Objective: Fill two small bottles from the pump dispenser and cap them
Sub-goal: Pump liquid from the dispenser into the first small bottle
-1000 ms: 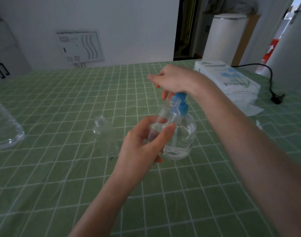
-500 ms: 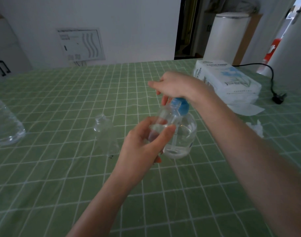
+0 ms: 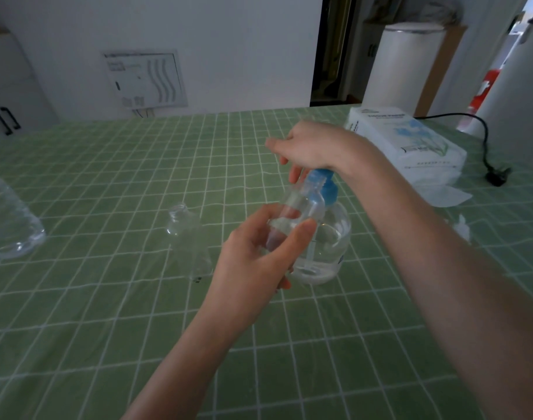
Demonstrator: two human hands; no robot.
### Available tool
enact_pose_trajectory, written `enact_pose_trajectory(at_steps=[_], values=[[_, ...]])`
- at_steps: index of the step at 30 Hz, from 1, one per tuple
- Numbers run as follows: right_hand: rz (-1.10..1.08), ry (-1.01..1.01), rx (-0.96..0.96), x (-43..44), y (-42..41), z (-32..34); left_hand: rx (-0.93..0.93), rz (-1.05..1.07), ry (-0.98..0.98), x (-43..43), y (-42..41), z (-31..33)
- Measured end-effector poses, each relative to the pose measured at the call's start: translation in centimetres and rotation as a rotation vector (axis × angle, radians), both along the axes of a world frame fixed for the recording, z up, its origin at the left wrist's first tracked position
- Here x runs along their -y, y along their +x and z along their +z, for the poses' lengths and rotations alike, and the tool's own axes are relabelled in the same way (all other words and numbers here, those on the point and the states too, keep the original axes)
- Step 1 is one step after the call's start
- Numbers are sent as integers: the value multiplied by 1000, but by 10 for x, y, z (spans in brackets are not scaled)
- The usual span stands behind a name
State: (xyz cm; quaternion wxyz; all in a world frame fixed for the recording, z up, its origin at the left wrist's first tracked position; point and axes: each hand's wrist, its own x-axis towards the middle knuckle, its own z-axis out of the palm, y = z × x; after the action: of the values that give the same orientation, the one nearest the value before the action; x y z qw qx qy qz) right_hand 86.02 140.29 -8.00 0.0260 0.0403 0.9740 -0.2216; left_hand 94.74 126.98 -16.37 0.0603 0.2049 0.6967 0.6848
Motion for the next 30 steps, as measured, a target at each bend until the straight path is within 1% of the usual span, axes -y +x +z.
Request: enact_pose_trajectory(at_steps=[5,9,12,24,30], values=[[6,-3,17,0,1,-7,27,9,-18,0,0,-2],[30,-64,-53,-4,3,-1,27,6,-1,-5,0,-1],[38,-62,-80,-1,2,4,14,-2,25,-4,0,1],[1,6,37,3,-1,-5,64,-7,16,2,-1,-1],[9,-13,13,1,-1,1,45,-15,23,0,-2,-1]])
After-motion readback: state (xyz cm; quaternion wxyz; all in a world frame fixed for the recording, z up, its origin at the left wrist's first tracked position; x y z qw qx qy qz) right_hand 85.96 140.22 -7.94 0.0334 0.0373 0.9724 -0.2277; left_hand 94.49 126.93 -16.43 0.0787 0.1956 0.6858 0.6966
